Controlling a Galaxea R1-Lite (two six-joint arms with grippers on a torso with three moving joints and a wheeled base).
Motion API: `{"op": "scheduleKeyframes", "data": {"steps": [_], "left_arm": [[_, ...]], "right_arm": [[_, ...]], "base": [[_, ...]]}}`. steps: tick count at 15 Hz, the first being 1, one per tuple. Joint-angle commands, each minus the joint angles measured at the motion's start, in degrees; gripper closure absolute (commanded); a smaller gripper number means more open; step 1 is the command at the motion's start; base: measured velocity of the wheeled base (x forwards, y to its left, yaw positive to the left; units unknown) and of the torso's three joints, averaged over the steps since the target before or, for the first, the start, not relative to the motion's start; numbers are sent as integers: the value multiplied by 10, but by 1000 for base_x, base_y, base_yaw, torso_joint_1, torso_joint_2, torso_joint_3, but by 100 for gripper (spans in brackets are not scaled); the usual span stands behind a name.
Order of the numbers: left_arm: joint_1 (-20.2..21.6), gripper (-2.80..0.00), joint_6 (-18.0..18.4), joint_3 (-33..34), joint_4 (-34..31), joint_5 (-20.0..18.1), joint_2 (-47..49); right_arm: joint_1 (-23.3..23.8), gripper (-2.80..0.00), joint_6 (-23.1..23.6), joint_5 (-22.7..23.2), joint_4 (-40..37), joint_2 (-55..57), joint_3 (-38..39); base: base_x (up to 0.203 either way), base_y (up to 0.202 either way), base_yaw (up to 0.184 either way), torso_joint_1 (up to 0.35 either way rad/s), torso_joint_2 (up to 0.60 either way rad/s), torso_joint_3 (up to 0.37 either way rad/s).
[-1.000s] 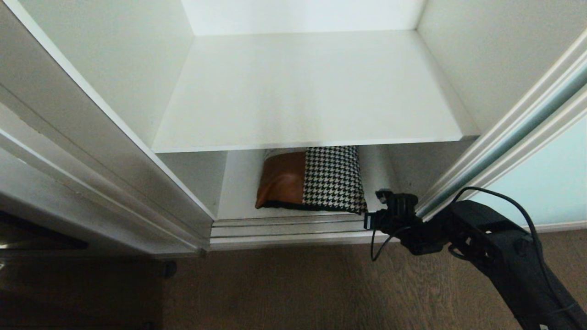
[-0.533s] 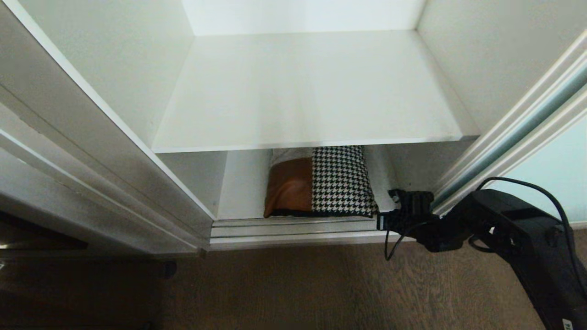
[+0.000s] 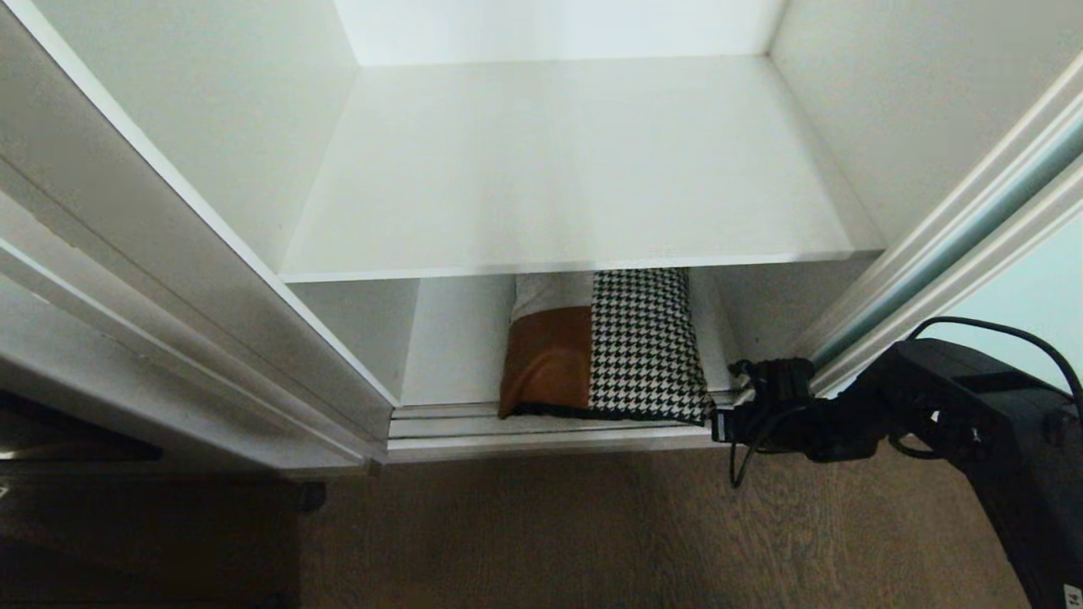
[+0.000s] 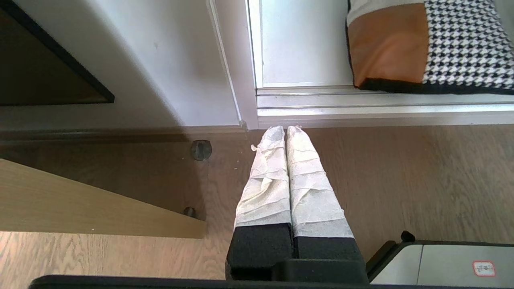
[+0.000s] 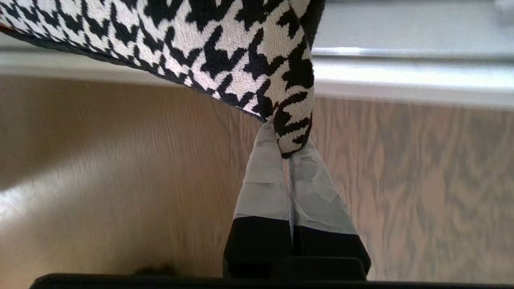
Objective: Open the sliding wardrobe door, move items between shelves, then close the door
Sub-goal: Place the pillow on the higher shelf
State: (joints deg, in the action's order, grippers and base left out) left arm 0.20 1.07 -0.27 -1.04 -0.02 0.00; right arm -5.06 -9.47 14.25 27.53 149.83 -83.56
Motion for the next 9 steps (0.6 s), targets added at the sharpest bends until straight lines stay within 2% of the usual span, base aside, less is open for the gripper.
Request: {"op": "scheduleKeyframes", "data": {"steps": [1,9], "left_arm": [[0,0,0,0,0,0,1],[0,0,5,0,0,0,1]], "right_arm": [[8,0,-1,2,-35,-30,12],[18,0,11,2,-52,-47,48]], "base": [[0,0,0,0,0,0],[0,0,0,0,0,0]]}}
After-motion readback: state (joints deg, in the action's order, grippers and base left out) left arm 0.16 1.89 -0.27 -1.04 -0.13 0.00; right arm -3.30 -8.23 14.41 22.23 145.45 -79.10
